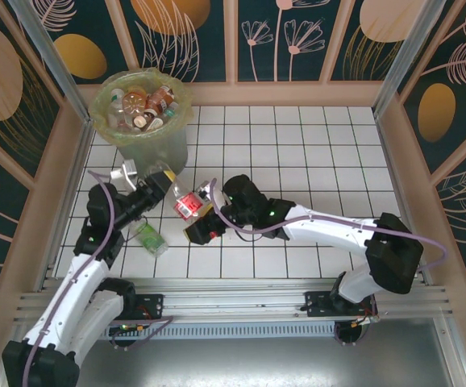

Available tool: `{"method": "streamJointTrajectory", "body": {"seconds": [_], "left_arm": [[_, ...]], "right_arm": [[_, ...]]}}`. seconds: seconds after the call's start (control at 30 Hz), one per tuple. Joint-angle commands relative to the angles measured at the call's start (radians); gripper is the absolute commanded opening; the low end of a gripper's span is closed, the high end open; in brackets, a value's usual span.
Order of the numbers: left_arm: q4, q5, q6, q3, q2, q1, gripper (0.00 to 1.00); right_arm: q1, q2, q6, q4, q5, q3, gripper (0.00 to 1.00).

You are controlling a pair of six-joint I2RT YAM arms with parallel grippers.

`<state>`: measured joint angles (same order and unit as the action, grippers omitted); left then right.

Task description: Put the plastic bottles in the bin

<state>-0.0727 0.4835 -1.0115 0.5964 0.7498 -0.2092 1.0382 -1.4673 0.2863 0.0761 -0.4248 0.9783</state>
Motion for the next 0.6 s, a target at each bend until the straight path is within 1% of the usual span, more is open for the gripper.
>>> {"method": "streamJointTrajectory", "body": {"seconds": [0.0, 0.1, 0.17, 0.23, 0.33, 0.43, 0.57], "left_arm": [[0.189, -0.077, 0.19, 0.187, 0.053, 0.001, 0.46], [0.304, -0.132, 0.31, 0.387, 0.159, 0.001, 0.46], [0.376, -0.176, 0.395, 0.549, 0.246, 0.002, 0.47], [0.478, -0.234, 0.502, 0.741, 0.352, 0.002, 0.47], [0.608, -0.341, 0.621, 1.029, 0.516, 0.002, 0.47], [0.652, -0.39, 0.673, 1.243, 0.64, 0.002, 0.48], [0.652, -0.456, 0.721, 1.417, 0.769, 0.002, 0.48]], "right_arm": [[-0.01, 0.085, -0.013, 0.025, 0.02, -0.034, 0.99], [-0.026, 0.149, -0.01, 0.021, 0.042, -0.069, 0.99], [-0.04, 0.191, -0.007, 0.015, 0.054, -0.095, 0.99], [-0.055, 0.237, -0.007, 0.002, 0.068, -0.12, 0.99], [-0.081, 0.298, -0.004, -0.009, 0.08, -0.16, 0.99], [-0.107, 0.352, 0.003, -0.014, 0.087, -0.197, 0.99], [-0.131, 0.404, 0.01, -0.017, 0.093, -0.233, 0.99]]}}
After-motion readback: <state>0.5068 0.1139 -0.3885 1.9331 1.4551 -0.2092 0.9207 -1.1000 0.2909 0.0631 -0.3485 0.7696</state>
